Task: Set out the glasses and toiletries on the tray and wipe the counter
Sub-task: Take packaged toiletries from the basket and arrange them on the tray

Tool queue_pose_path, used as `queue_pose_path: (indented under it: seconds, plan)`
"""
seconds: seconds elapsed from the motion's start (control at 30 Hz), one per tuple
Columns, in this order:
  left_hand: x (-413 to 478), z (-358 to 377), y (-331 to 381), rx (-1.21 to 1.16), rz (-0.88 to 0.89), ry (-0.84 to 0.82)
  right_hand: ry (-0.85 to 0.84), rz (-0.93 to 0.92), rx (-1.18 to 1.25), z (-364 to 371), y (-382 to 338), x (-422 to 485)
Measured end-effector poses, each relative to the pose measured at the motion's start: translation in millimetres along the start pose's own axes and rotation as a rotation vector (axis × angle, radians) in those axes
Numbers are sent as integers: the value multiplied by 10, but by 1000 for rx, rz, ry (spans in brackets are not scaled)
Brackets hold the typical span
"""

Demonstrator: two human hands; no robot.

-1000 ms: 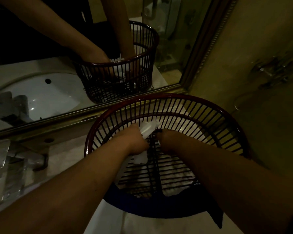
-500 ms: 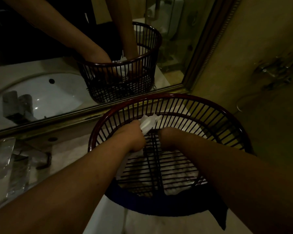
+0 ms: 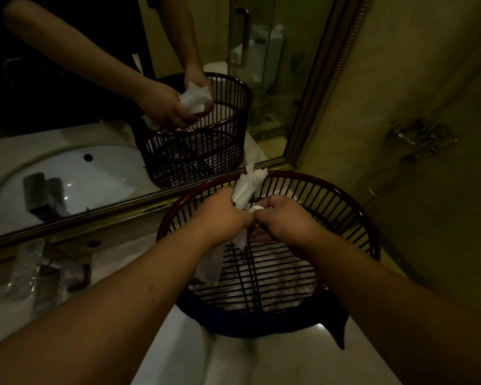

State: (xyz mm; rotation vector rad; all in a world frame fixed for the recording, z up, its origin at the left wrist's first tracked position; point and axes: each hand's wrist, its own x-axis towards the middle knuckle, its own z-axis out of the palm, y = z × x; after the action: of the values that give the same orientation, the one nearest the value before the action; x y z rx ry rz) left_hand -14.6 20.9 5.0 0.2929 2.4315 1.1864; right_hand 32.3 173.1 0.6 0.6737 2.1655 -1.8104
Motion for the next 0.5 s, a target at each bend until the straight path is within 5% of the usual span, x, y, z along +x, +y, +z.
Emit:
queue_pose_path:
  seconds: [0.5]
  plan:
    - [-1244,-1881,-415,-198,47,403,-26,-367,89,1889,-1092,-923]
